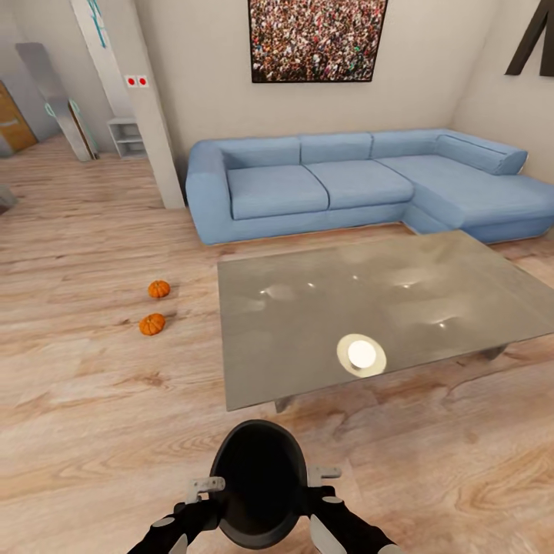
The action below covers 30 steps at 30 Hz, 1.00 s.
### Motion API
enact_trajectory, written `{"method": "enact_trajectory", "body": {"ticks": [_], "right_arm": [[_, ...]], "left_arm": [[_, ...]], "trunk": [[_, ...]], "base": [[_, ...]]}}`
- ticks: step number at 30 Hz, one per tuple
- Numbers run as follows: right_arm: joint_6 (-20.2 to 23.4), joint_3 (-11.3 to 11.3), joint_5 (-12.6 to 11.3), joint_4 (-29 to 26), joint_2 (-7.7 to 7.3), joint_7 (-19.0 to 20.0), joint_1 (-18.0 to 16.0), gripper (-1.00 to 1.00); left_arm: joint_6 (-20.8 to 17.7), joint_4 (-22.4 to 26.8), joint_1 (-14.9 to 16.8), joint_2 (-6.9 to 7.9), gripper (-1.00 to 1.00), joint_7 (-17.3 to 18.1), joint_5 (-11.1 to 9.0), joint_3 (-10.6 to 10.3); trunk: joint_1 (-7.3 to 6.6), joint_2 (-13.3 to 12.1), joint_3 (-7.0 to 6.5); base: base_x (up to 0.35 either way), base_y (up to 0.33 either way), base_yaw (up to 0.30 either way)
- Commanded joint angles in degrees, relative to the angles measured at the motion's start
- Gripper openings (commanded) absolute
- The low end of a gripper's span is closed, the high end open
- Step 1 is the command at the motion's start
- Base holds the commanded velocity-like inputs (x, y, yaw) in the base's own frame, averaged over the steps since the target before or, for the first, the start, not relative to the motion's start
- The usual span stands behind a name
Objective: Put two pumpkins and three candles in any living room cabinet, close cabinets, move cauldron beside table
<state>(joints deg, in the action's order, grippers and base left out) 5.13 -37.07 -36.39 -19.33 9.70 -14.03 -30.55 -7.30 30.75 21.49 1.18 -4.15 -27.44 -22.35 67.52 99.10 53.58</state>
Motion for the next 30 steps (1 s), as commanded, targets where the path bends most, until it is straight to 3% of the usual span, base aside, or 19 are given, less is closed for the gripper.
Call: {"method": "enact_trajectory", "body": {"ticks": [1, 4, 22, 30], "right_arm": [[-3.0, -1.1, 0.0, -2.1, -0.03, -0.3, 0.0, -1.0], [-3.0, -1.1, 0.0, -2.1, 0.0, -0.3, 0.0, -1.0], [-3.0, -1.2, 0.6, -2.2, -0.09, -0.4, 0.1, -1.0], [-3.1, -1.1, 0.6, -2.2, -0.2, -0.3, 0.1, -1.0]], "left_arm": [[-0.2, 0.1, 0.0, 0.08, -1.0, -0.4, -1.5, -0.7], [-0.2, 0.1, 0.0, 0.09, -1.0, -0.4, -1.5, -0.7], [-0.2, 0.1, 0.0, 0.14, -1.0, -0.4, -1.5, -0.6], [-0.2, 0.1, 0.0, 0.14, -1.0, -0.4, -1.5, -0.5]], "trunk": [[-0.01, 0.0, 0.04], [-0.01, 0.0, 0.04], [3.95, 7.2, 3.27], [3.95, 7.2, 3.27]], "base": [[0.012, 0.0, 0.02], [0.005, 0.0, 0.008], [0.0, 0.0, 0.0], [0.0, 0.0, 0.0]]}}
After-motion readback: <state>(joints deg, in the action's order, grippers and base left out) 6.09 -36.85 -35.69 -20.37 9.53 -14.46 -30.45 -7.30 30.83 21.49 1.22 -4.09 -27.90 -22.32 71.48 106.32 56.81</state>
